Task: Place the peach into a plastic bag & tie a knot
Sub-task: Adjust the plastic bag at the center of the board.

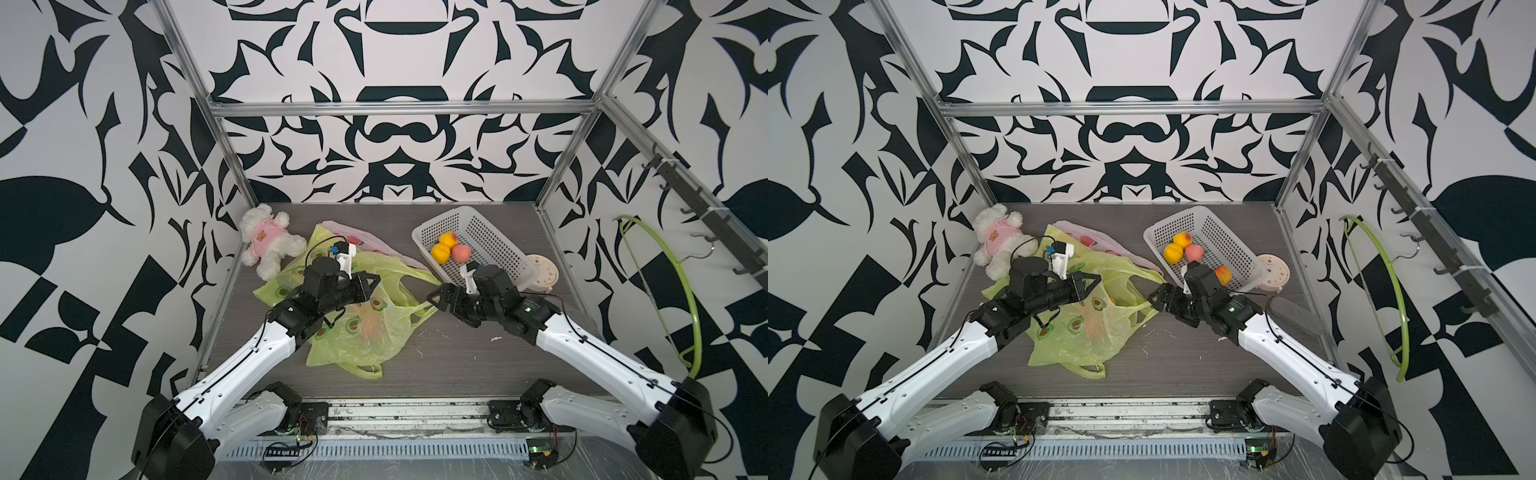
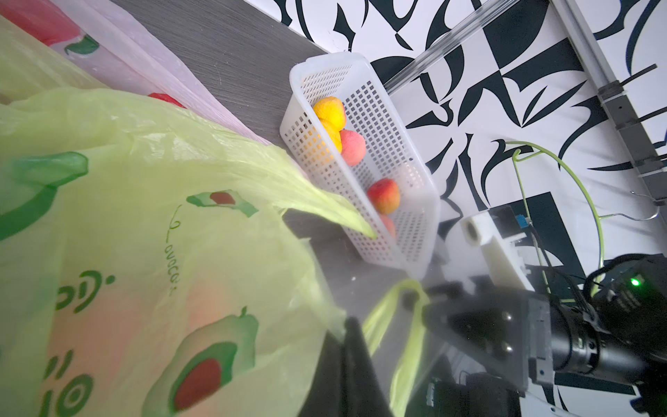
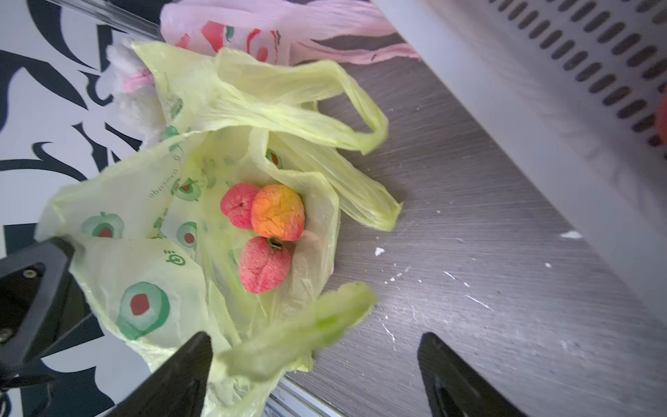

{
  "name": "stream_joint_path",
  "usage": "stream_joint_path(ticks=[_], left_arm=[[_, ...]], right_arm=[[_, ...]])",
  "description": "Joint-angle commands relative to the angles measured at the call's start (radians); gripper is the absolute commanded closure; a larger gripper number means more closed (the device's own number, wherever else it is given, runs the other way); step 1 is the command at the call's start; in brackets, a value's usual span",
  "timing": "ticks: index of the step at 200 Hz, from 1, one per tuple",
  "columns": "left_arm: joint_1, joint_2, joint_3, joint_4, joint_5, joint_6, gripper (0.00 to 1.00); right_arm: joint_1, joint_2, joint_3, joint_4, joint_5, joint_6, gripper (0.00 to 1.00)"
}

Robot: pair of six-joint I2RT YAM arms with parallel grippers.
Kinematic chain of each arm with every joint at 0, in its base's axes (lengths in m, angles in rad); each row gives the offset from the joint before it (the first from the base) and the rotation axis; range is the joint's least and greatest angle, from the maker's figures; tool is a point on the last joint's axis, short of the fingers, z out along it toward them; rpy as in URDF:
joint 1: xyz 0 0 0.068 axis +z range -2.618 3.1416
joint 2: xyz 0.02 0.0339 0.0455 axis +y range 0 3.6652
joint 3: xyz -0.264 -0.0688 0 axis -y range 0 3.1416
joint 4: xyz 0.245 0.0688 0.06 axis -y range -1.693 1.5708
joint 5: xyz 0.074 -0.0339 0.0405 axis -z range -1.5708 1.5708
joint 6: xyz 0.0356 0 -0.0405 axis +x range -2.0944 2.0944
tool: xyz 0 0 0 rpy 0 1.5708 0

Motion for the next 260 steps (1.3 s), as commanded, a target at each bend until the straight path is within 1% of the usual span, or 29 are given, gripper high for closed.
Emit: stream_joint_path(ticks=[1,33,45,60,68,75,97,112,123,128,135,148,156,169,177,193,208,237,260], left_arm=[[0.004,0.009,-0.010,0.016,0.016,0.000,1.00],[0.004,0.013,-0.004,0.014,0.018,0.000,1.00],[0.004,0.014,0.000,0.009,0.020,0.002,1.00],[0.004,0.015,0.003,0.006,0.021,0.002,1.00],[0.004,0.014,0.003,0.006,0.022,0.003,1.00],[0.004,0.013,0.003,0.005,0.021,0.002,1.00],[0.004,0.011,0.004,-0.006,0.014,0.003,1.00],[0.004,0.005,0.015,-0.026,-0.004,0.005,1.00],[0.004,0.000,0.035,-0.066,-0.035,0.011,1.00],[0.004,-0.003,0.050,-0.093,-0.051,0.016,1.00],[0.004,-0.005,0.075,-0.133,-0.073,0.027,0.92],[0.004,-0.010,0.130,-0.213,-0.106,0.055,0.65],[0.004,-0.016,0.168,-0.258,-0.123,0.079,0.51],[0.004,-0.030,0.226,-0.323,-0.153,0.121,0.34],[0.006,-0.041,0.260,-0.354,-0.163,0.153,0.28],[0.006,-0.068,0.308,-0.384,-0.152,0.223,0.22],[0.005,-0.092,0.333,-0.390,-0.111,0.282,0.19],[0.005,-0.116,0.342,-0.393,-0.053,0.354,0.17],[0.005,-0.139,0.306,-0.331,-0.022,0.408,0.16]], right_arm=[[0.000,0.018,-0.014,0.158,-0.021,0.062,0.10],[-0.002,0.040,-0.034,0.205,-0.014,0.083,0.11],[-0.002,0.052,-0.034,0.205,-0.016,0.083,0.13],[-0.003,0.056,-0.045,0.207,-0.007,0.083,0.19],[-0.003,0.054,-0.050,0.212,-0.001,0.083,0.25],[-0.004,0.052,-0.054,0.218,0.001,0.083,0.33],[-0.004,0.050,-0.035,0.205,0.002,0.067,0.65],[-0.003,0.050,0.008,0.162,0.007,0.042,0.87],[-0.003,0.056,0.047,0.135,-0.001,0.020,1.00],[-0.002,0.060,0.068,0.124,-0.008,0.010,1.00],[-0.001,0.068,0.097,0.110,-0.020,-0.009,1.00],[0.002,0.095,0.163,0.093,-0.057,-0.042,1.00],[0.006,0.118,0.210,0.079,-0.084,-0.063,1.00],[0.017,0.166,0.305,0.042,-0.118,-0.100,1.00],[0.027,0.198,0.368,0.013,-0.134,-0.124,1.00],[0.048,0.264,0.490,-0.040,-0.158,-0.165,1.00],[0.061,0.331,0.601,-0.087,-0.183,-0.195,1.00],[0.085,0.438,0.789,-0.177,-0.217,-0.244,1.00],[0.101,0.493,0.893,-0.221,-0.237,-0.263,1.00]])
